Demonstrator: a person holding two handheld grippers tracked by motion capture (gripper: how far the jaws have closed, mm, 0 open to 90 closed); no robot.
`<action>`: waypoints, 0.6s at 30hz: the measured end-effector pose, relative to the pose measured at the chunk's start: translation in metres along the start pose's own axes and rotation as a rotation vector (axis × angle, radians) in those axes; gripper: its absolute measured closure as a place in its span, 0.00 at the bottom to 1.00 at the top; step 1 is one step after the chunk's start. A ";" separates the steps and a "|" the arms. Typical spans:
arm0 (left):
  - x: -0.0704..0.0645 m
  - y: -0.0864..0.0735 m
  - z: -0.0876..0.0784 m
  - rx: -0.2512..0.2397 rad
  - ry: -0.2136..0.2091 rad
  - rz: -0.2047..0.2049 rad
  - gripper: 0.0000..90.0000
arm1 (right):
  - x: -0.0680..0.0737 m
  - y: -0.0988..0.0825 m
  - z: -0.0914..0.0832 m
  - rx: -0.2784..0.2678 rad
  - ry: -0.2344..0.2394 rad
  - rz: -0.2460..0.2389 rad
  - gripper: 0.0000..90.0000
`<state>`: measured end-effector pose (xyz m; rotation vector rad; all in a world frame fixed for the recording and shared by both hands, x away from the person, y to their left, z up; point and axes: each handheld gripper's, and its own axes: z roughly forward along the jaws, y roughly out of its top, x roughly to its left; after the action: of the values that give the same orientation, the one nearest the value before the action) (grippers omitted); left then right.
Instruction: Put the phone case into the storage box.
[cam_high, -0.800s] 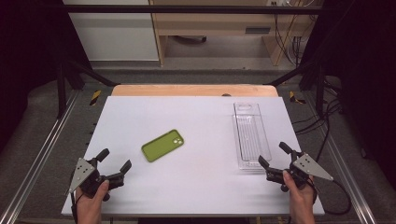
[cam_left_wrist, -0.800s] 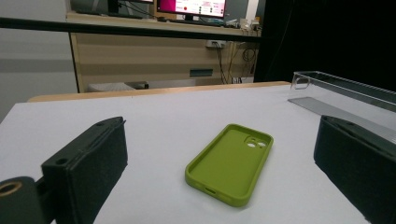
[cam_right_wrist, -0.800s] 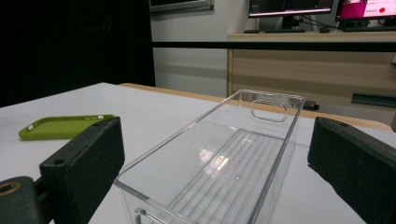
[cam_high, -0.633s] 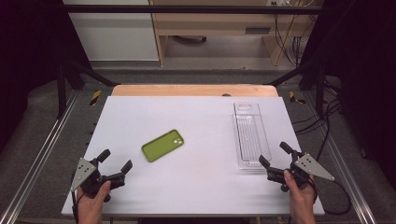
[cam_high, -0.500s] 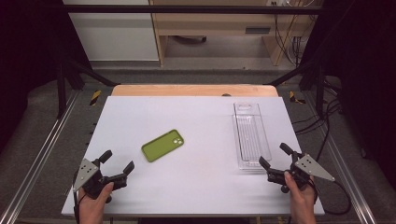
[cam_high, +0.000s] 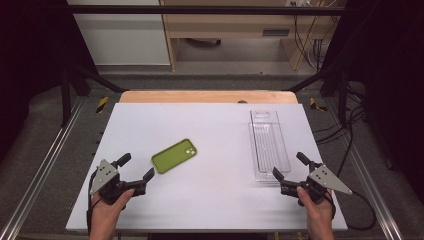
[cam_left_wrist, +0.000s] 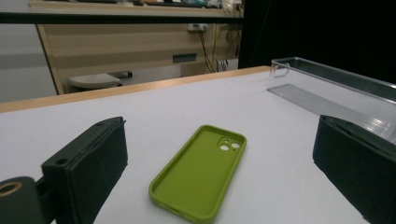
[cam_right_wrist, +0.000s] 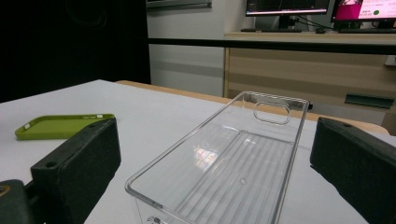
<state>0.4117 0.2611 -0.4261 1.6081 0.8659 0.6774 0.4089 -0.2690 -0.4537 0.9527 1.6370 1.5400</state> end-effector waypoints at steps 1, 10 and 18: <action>0.001 0.002 0.002 0.010 -0.006 -0.001 0.03 | 0.000 0.000 0.000 0.007 0.002 0.003 0.02; 0.007 0.021 0.025 0.094 -0.012 0.005 0.04 | -0.003 -0.002 -0.005 0.001 -0.012 0.014 0.02; 0.013 0.025 0.045 0.174 -0.018 0.042 0.04 | -0.005 -0.004 -0.005 0.013 -0.019 0.011 0.02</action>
<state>0.4598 0.2441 -0.4111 1.7899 0.8998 0.6299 0.4071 -0.2754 -0.4573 0.9822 1.6334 1.5248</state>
